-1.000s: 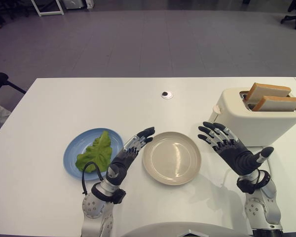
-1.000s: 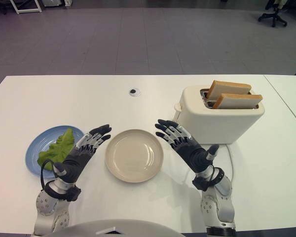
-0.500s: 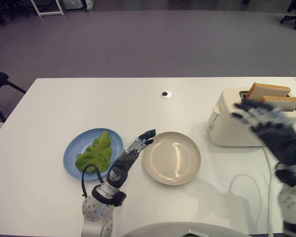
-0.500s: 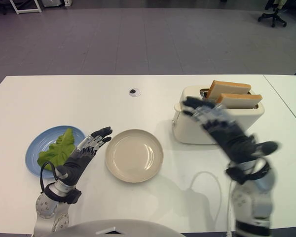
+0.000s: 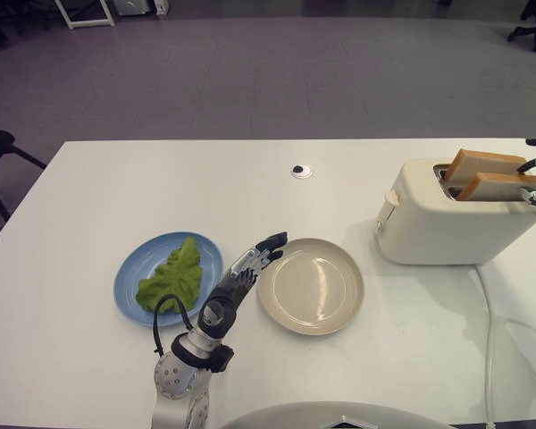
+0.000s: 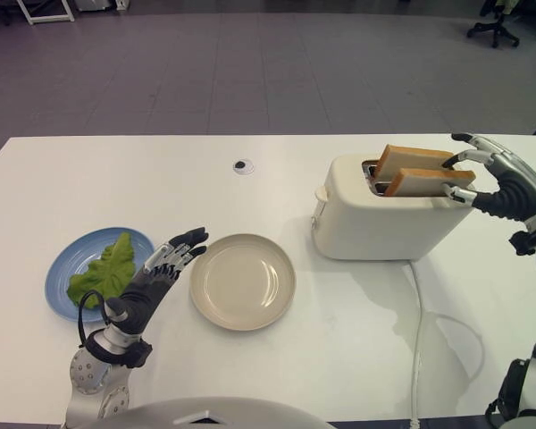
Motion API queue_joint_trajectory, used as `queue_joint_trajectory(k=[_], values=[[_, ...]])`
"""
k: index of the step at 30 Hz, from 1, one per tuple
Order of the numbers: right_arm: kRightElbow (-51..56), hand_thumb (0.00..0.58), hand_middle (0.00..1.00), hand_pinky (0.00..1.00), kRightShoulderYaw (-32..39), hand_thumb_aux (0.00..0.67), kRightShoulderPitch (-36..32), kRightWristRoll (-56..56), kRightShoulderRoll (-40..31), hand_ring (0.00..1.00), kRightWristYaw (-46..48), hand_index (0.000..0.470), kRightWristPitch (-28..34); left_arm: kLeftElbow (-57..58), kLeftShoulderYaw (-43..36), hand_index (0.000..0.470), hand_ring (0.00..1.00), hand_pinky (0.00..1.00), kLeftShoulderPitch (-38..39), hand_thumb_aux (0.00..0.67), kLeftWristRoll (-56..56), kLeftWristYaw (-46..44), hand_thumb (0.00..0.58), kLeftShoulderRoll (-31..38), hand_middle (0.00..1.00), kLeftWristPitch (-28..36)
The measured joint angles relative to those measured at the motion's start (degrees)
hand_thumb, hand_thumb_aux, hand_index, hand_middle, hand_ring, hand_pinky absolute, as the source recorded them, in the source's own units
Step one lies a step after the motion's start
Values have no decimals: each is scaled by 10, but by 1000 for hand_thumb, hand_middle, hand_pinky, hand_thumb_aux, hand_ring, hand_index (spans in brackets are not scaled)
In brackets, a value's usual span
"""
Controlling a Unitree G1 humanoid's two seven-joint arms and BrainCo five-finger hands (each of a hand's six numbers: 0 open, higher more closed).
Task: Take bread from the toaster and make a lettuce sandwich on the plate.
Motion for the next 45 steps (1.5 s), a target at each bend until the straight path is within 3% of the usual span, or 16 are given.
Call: queue_joint_trajectory(k=[9,11,13,24,33,37,40,45], values=[[87,470,0,0,92,378,-54,-45,-1,0,-76,265,-38,-6,-5,0,0,0,5,0,0,1,0,2,0,1],[93,520,0,0,104,455,-63,-44,-1,0,-77,319,-41,-7,-5,0,0,0,7,0,0,1,0,3,0,1],[94,580,0,0,113,670,-70,-43,-4,0,-77,470,-46,-9,-5,0,0,0,8,0,0,1,0,3,0,1],[100,580,0,0,116,670,-81,12,-7,0,-62,470,-69,-19,-6,0,0,0,12,0,-1,2,0,7,0,5],[69,580,0,0,64,670,-126,222,-13,0,122,470,-51,-25,-6,0,0,0,18,0,-4,6,0,7,0,7],[-25,580,0,0,62,670,-118,295,10,0,182,470,-34,-27,-6,0,0,0,19,0,-5,6,0,8,0,8],[-176,580,0,0,70,670,-85,338,43,0,190,470,23,-29,-5,0,0,0,21,0,-5,8,0,9,0,9],[-430,580,0,0,113,670,1,318,122,0,154,470,113,-28,6,0,0,0,15,0,-5,17,0,7,0,9]])
